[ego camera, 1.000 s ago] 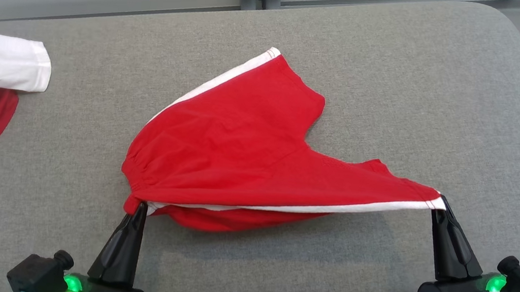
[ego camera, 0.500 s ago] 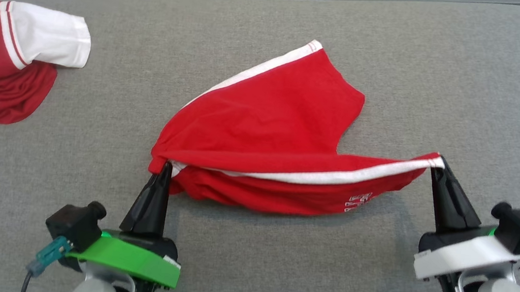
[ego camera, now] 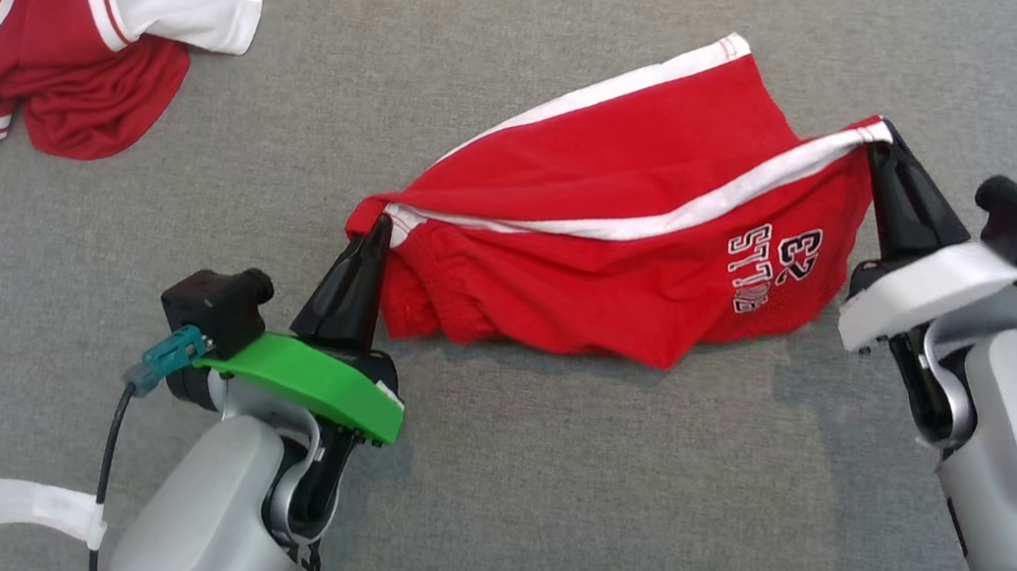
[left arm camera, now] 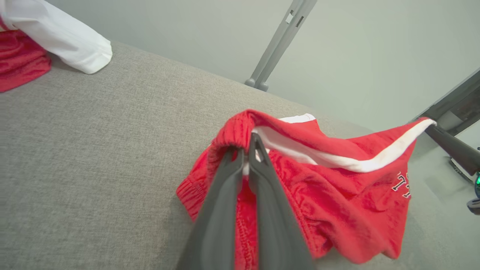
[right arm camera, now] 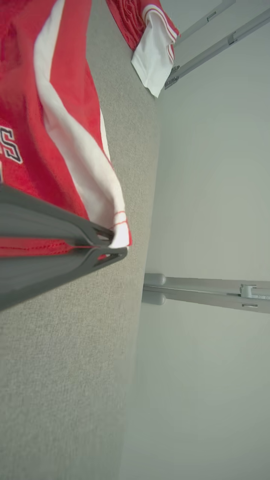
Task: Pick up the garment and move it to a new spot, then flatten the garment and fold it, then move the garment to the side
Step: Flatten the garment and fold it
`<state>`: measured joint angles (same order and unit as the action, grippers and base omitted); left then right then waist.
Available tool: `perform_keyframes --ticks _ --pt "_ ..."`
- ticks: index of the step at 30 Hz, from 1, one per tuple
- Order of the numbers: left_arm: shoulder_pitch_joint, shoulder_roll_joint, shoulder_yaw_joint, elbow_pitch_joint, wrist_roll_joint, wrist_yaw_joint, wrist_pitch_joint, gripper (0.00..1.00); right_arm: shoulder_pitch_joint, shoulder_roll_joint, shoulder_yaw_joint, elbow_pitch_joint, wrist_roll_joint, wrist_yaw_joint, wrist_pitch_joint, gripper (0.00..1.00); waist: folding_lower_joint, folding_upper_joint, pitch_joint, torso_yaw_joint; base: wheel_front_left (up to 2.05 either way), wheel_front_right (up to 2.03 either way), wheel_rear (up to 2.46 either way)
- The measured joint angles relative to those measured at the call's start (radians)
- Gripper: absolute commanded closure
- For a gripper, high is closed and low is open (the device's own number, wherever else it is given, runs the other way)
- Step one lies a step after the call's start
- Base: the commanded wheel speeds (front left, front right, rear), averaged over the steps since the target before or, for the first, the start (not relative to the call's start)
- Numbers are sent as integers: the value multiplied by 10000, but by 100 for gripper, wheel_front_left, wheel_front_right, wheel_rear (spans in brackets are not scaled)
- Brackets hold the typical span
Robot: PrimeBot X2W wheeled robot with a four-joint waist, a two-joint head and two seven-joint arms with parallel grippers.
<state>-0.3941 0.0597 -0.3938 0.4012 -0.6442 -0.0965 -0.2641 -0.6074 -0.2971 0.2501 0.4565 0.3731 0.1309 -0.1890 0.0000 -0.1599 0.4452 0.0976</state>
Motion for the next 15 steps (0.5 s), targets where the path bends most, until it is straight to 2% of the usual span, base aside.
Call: perform_keyframes --ticks 8,15 --pt "-782 -84 52 594 -155 -81 -2 100 -2033 -198 784 2031 399 0 157 100 0 0 685 580 0 0 0" --pt "-1417 -100 -290 771 -671 -71 0 100 -3509 -263 1302 3651 639 0 171 100 1 1 1201 985 0 0 0"
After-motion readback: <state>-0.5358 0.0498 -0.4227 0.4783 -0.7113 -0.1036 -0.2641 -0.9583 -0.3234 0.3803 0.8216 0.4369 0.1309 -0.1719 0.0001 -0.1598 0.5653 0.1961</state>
